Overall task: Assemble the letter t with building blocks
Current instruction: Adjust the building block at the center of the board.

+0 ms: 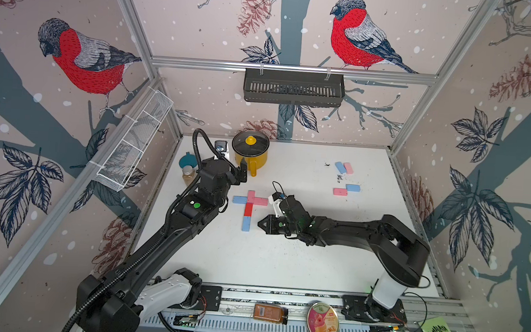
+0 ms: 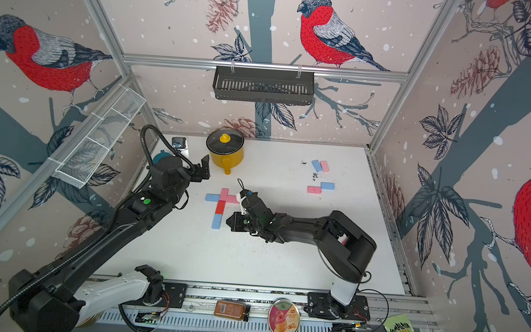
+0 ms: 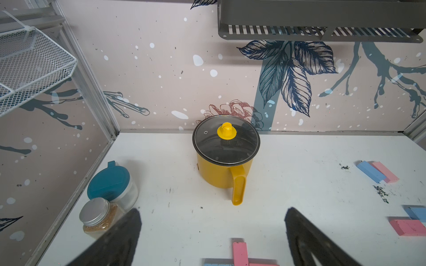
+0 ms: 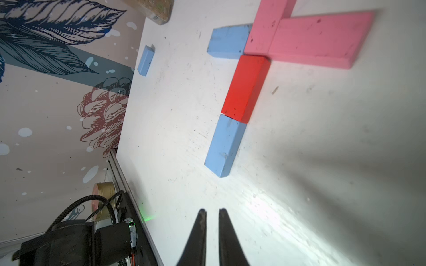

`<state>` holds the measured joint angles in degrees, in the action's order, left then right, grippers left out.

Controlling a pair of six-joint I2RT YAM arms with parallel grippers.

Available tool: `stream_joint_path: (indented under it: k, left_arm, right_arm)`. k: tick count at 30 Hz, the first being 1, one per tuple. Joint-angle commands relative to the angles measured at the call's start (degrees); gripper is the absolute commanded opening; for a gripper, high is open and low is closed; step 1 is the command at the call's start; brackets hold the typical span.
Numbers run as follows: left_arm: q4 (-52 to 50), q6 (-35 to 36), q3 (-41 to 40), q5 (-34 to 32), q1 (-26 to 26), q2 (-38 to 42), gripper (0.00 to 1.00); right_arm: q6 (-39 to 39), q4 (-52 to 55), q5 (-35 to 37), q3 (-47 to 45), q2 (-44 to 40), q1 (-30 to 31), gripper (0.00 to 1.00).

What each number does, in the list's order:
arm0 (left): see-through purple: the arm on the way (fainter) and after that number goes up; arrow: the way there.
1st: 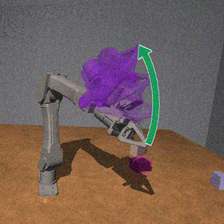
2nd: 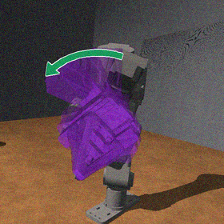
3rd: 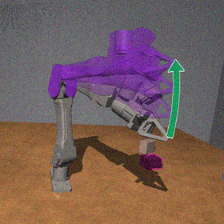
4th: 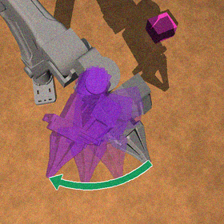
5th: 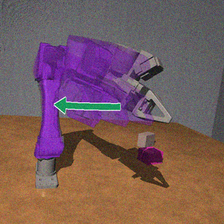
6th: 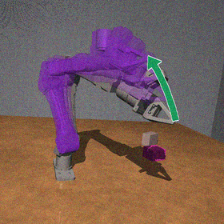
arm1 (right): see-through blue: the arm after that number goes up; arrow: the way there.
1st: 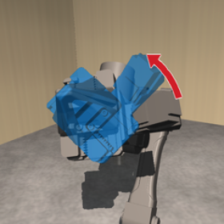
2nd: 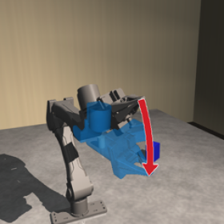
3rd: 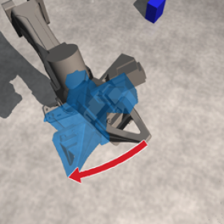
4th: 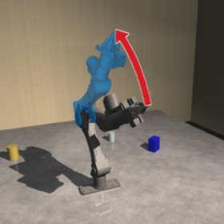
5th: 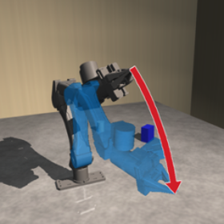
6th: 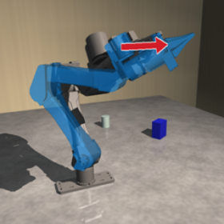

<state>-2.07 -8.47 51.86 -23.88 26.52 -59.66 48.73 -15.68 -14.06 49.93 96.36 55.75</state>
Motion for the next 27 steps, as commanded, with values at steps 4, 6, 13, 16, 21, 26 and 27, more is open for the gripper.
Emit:
stream_joint_path:
  k: [4,6,13,16,21,26,27]
  left_arm:
    - [8.75,2.44,-3.53,8.21,0.11,4.18,0.97]
    - [10.96,2.79,-4.85,11.89,0.20,5.35,0.97]
    - [17.64,6.09,-6.40,28.19,0.90,5.46,0.97]
    - [19.83,5.86,-5.23,31.08,1.04,4.61,0.97]
    - [21.60,5.93,-2.42,32.14,1.05,2.39,0.97]
    - [19.83,5.36,1.98,33.89,1.05,-1.86,0.97]
    - [19.73,4.93,2.06,33.99,1.06,-2.37,0.97]
  right_arm:
    - [-11.97,15.46,14.99,-4.59,-17.91,-1.14,0.48]
    - [-15.17,20.07,19.40,-6.37,-25.86,-1.89,0.67]
    - [-20.18,31.93,28.15,-13.92,-53.61,-12.87,1.00]
    - [-19.94,37.44,28.19,-14.14,-60.21,-21.53,1.00]
    - [-17.37,43.50,25.49,-11.27,-58.31,-32.01,1.00]
    - [-16.53,45.53,22.14,-10.17,-52.76,-39.69,1.00]
    - [-15.69,45.69,22.03,-10.14,-52.36,-41.55,1.00]
